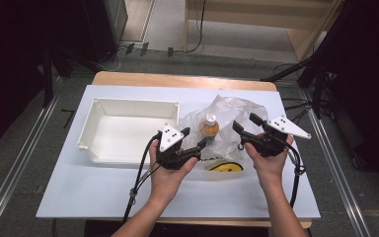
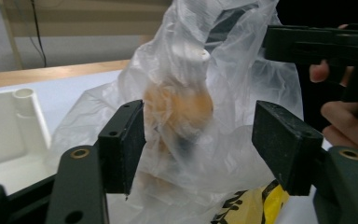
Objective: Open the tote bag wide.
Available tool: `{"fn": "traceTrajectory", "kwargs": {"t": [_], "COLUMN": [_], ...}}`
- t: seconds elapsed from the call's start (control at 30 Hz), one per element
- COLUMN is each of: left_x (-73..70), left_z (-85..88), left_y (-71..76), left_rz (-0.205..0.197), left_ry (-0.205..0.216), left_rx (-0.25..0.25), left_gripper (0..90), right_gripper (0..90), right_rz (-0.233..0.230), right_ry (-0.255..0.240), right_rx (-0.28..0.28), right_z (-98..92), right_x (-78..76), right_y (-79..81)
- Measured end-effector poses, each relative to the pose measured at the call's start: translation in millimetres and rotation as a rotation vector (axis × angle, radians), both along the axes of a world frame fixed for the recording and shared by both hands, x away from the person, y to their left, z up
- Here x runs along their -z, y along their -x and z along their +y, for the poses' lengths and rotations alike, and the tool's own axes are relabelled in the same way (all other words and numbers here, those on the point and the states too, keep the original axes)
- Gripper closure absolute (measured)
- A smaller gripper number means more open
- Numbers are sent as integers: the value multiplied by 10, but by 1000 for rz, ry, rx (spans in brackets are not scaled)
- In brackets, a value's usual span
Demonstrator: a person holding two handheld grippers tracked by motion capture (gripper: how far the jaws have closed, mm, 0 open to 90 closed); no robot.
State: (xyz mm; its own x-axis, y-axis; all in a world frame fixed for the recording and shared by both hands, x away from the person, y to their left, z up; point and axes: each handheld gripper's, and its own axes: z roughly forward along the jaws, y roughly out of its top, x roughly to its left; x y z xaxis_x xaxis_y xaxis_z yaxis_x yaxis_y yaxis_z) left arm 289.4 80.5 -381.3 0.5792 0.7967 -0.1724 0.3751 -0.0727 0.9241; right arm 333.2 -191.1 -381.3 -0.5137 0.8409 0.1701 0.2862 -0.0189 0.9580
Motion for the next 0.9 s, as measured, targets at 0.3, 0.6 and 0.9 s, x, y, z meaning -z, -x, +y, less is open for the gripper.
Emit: {"fn": "traceTrajectory", "kwargs": {"t": [0.3, 0.6, 0.9], "left_x": [34, 33, 69], "left_z": [-85, -5, -154], "left_y": [-188, -274, -240], "left_rz": [42, 69, 43], "left_ry": [-23, 2, -14], "left_rx": [-21, -10, -28], "left_gripper": [613, 839, 303], "right_gripper": [695, 900, 900], "right_rz": [24, 14, 0], "right_ry": [41, 67, 57], "right_rx": [14, -20, -53], "right_z": [165, 197, 231], "right_x": [44, 85, 80], "right_y": [-154, -161, -132]}}
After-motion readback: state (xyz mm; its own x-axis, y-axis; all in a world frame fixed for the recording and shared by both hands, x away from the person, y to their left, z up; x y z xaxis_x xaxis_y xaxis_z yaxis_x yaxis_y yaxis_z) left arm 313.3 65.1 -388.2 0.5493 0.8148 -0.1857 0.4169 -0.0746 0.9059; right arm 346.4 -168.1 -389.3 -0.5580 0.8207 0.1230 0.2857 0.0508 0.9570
